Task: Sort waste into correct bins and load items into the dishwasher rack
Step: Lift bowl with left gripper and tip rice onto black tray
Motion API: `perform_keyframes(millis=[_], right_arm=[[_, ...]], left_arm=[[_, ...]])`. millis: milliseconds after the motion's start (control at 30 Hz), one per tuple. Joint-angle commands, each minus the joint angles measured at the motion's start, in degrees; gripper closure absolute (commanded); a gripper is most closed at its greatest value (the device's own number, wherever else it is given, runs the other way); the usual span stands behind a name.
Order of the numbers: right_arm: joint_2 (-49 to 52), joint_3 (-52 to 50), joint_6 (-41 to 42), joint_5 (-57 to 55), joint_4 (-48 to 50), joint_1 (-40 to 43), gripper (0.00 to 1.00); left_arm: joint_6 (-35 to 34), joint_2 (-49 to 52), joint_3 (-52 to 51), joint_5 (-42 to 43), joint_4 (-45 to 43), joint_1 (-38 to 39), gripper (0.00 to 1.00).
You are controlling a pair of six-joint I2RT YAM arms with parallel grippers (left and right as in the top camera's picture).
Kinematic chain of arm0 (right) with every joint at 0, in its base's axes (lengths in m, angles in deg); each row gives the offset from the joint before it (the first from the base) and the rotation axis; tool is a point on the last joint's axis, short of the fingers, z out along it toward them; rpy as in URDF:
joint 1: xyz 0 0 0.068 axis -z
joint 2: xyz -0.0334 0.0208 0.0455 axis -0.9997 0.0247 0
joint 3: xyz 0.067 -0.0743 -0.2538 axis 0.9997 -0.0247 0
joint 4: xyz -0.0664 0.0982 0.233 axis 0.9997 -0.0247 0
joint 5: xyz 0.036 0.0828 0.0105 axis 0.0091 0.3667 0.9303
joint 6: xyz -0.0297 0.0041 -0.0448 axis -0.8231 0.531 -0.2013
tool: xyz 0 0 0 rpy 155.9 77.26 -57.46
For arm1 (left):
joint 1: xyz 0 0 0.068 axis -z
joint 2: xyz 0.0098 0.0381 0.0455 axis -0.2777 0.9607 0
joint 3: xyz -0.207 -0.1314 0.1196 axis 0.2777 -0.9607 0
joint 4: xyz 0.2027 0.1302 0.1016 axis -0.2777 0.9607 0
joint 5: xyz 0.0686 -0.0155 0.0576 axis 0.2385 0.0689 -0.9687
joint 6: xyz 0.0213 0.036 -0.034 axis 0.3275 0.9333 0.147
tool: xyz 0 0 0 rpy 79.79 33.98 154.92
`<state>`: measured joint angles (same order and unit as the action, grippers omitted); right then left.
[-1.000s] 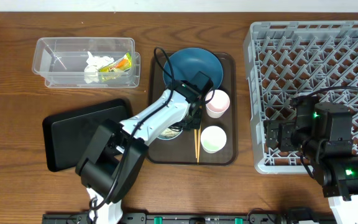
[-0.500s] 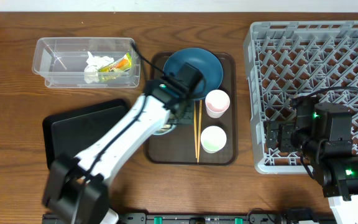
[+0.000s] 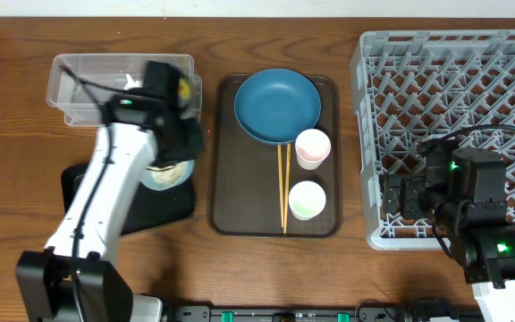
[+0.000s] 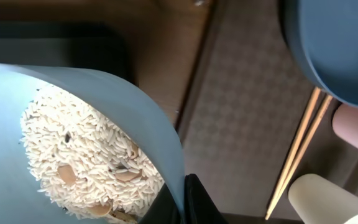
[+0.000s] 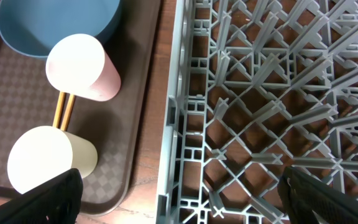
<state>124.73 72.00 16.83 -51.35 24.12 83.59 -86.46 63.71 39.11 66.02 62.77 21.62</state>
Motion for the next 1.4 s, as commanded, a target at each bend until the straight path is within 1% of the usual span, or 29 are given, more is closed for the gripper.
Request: perform_keyframes(millis=[0, 233, 400, 533, 667, 833, 967, 1167, 1300, 1333, 1367], right_arm=[[-0.44, 1.14, 0.33, 0.00, 0.07, 0.59, 0.01], [-0.44, 1.14, 0.33, 0.00, 0.09, 0.59, 0.01], [-0.44, 1.14, 0.33, 0.02, -0.09, 0.59, 0.01], [-0.44, 1.14, 0.33, 0.00, -0.09, 0.59, 0.01], [-0.44, 1.14, 0.33, 0.02, -0.09, 0.59, 0.01], [-0.46, 1.14, 0.33, 0.02, -0.07, 0.59, 0.01], [-0.46, 1.14, 0.33, 0.00, -0.09, 0.59, 0.01], [-0.44, 1.14, 0.33, 0.00, -0.07, 0.59, 0.01], [-0.44, 1.14, 0.33, 0.00, -0.11, 0.59, 0.01], [-0.44, 1.14, 0.33, 0.00, -0.11, 0.59, 0.01], [-0.44, 1.14, 0.33, 0.00, -0.09, 0.59, 0.01]], left_arm=[[6.86, -0.55, -1.92, 10.78, 0.07, -6.08, 0.94], [15.93, -0.52, -9.07, 29.57, -2.16, -21.97, 0.94], [23.78, -0.24, -13.38, 46.21, -2.75, -34.53, 0.94], [25.29, 0.94, -16.22, 56.08, -3.23, -42.62, 0.94], [27.98, 4.11, -17.77, 65.37, -3.41, -47.82, 0.94], [33.70, 9.79, -18.95, 73.75, -3.41, -50.25, 0.94], [36.57, 13.38, -19.58, 77.81, -3.41, -50.31, 0.94], [36.54, 13.81, -19.58, 77.81, -2.67, -50.31, 0.94], [36.68, 13.81, -19.58, 77.81, 0.68, -50.31, 0.94], [38.16, 13.81, -19.58, 77.79, 0.11, -50.31, 0.94], [38.47, 13.90, -19.58, 77.00, -2.49, -50.34, 0.94]])
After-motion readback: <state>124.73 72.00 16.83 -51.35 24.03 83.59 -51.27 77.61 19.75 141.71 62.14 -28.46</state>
